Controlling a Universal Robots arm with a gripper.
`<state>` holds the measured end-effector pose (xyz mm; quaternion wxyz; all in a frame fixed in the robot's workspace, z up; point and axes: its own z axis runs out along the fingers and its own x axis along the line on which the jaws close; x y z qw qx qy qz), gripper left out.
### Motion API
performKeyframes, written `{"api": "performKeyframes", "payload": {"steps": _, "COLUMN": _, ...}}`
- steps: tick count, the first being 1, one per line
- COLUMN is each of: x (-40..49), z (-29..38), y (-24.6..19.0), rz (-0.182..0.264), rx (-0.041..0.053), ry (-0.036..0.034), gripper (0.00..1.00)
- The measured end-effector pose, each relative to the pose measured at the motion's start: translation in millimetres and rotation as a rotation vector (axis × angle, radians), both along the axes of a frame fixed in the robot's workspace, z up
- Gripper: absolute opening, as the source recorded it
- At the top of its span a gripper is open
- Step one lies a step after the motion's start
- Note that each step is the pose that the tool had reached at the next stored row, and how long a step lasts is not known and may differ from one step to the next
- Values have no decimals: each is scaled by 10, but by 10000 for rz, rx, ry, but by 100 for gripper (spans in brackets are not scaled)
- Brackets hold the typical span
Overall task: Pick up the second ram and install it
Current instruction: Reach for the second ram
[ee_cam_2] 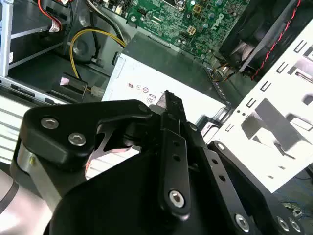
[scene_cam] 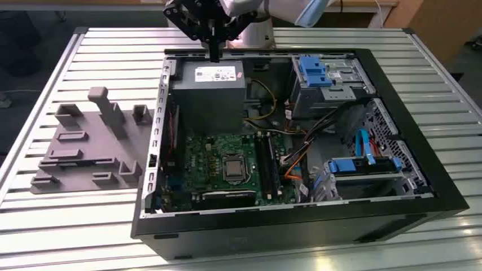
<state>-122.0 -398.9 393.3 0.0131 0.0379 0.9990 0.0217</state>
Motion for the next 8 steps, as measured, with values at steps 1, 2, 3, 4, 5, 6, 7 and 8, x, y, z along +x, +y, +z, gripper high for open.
{"api": "performKeyframes", "payload": {"steps": 1, "x": 0, "z": 0, "y": 0, "rz": 0, "rx": 0, "ry": 0, "gripper": 11}}
{"api": "performKeyframes", "payload": {"steps": 2, "x": 0, "z": 0, "y": 0, "rz": 0, "rx": 0, "ry": 0, "gripper": 11}}
{"api": "performKeyframes", "payload": {"steps": 3, "x": 0, "z": 0, "y": 0, "rz": 0, "rx": 0, "ry": 0, "gripper": 11}}
{"api": "performKeyframes", "payload": {"steps": 4, "x": 0, "z": 0, "y": 0, "rz": 0, "rx": 0, "ry": 0, "gripper": 11}}
{"api": "performKeyframes", "payload": {"steps": 5, "x": 0, "z": 0, "y": 0, "rz": 0, "rx": 0, "ry": 0, "gripper": 11}}
{"api": "performKeyframes", "payload": {"steps": 6, "x": 0, "z": 0, "y": 0, "rz": 0, "rx": 0, "ry": 0, "gripper": 11}}
{"api": "performKeyframes", "payload": {"steps": 7, "x": -2, "z": 0, "y": 0, "rz": -1, "rx": 0, "ry": 0, "gripper": 11}}
{"api": "performKeyframes", "payload": {"steps": 8, "x": -3, "z": 0, "y": 0, "rz": 0, "rx": -1, "ry": 0, "gripper": 11}}
